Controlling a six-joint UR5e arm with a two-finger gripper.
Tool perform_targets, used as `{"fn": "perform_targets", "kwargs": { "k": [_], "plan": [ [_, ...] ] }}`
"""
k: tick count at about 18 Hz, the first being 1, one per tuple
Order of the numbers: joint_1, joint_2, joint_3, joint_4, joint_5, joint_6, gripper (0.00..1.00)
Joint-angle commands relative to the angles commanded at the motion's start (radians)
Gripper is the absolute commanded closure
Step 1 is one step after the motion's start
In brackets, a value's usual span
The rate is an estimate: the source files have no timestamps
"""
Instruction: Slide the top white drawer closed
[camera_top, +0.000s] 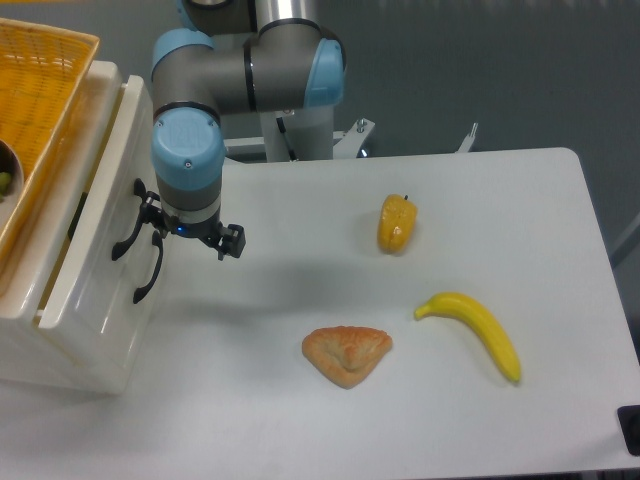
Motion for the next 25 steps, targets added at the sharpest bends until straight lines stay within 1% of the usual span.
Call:
{"fn": "perform_targets", "kwargs": {
  "k": [11, 13, 16, 20, 22, 24, 25],
  "plan": [
    [0.0, 0.0, 0.0, 0.0, 0.0, -0.006, 0.0],
    [0.015, 0.0, 0.012, 0.002, 0.002, -0.002, 0.0],
    [0.064, 0.002, 0.015, 0.005, 0.008, 0.015, 0.0],
    [0.124, 0.005, 0.017, 0.009, 0.026, 0.098, 0.0],
    [0.153, 0.008, 0.02, 0.014, 0.067, 0.12, 0.0],
    [0.208, 0.009, 0.024, 0.014, 0.083, 0.132, 0.0],
    [0.234, 0.009, 0.04, 0.011, 0.084, 0.135, 0.0]
  ]
}}
